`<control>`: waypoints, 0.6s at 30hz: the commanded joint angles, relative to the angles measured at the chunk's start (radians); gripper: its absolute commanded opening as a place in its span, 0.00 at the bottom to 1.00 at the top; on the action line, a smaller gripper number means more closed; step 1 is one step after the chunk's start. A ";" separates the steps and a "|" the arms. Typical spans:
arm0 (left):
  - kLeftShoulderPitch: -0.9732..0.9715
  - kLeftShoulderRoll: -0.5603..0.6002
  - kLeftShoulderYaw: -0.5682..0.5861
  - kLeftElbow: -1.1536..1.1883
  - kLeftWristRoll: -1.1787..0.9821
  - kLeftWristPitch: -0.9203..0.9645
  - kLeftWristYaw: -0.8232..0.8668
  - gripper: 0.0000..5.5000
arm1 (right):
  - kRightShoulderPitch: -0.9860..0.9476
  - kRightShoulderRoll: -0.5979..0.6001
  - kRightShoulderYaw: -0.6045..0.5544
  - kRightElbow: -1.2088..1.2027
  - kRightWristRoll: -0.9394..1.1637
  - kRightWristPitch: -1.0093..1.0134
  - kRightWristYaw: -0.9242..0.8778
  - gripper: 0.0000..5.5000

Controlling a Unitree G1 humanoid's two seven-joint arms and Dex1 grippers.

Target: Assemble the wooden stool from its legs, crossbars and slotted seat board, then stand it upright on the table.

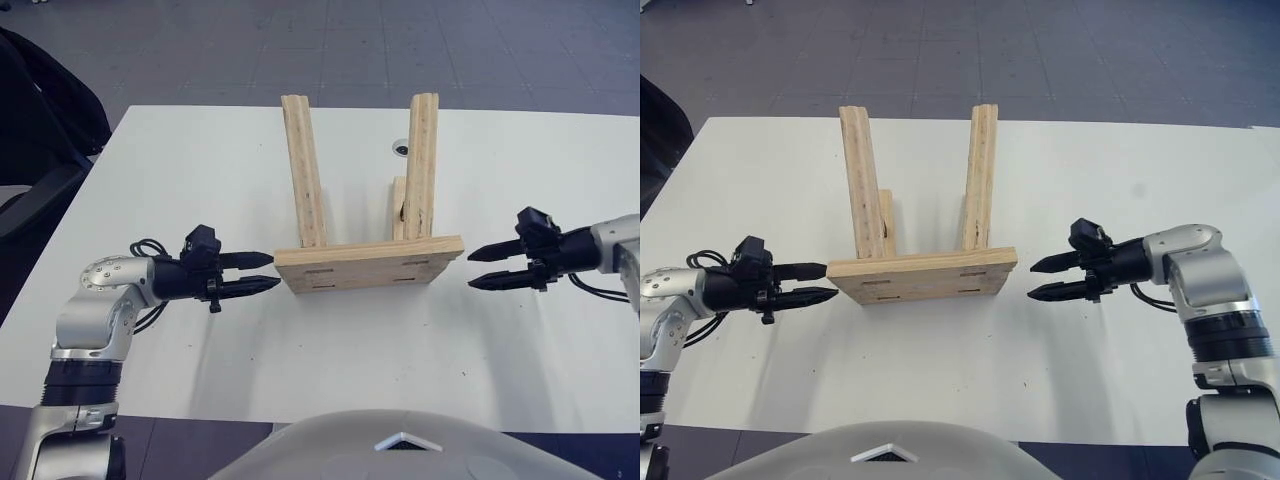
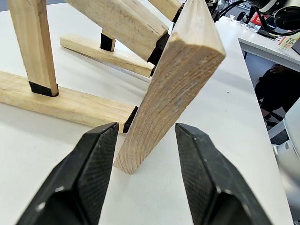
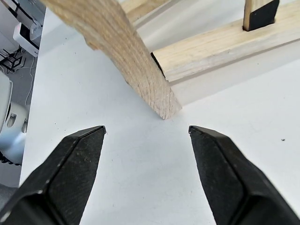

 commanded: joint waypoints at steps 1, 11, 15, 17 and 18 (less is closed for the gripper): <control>-0.041 -0.014 -0.028 0.008 0.013 -0.007 0.015 0.40 | -0.016 0.042 0.015 -0.006 -0.021 -0.053 -0.028 0.60; -0.090 -0.023 -0.087 0.044 0.054 -0.020 0.020 0.37 | -0.055 0.136 0.017 -0.036 -0.009 -0.081 -0.074 0.51; -0.105 -0.024 -0.094 0.070 0.063 -0.033 0.009 0.29 | -0.067 0.137 0.019 -0.034 -0.005 -0.085 -0.060 0.39; -0.109 -0.021 -0.101 0.077 0.063 -0.037 -0.003 0.29 | -0.067 0.138 0.014 -0.032 -0.004 -0.088 -0.058 0.32; -0.114 -0.024 -0.102 0.083 0.060 -0.036 -0.004 0.29 | -0.069 0.142 0.009 -0.032 0.001 -0.084 -0.062 0.29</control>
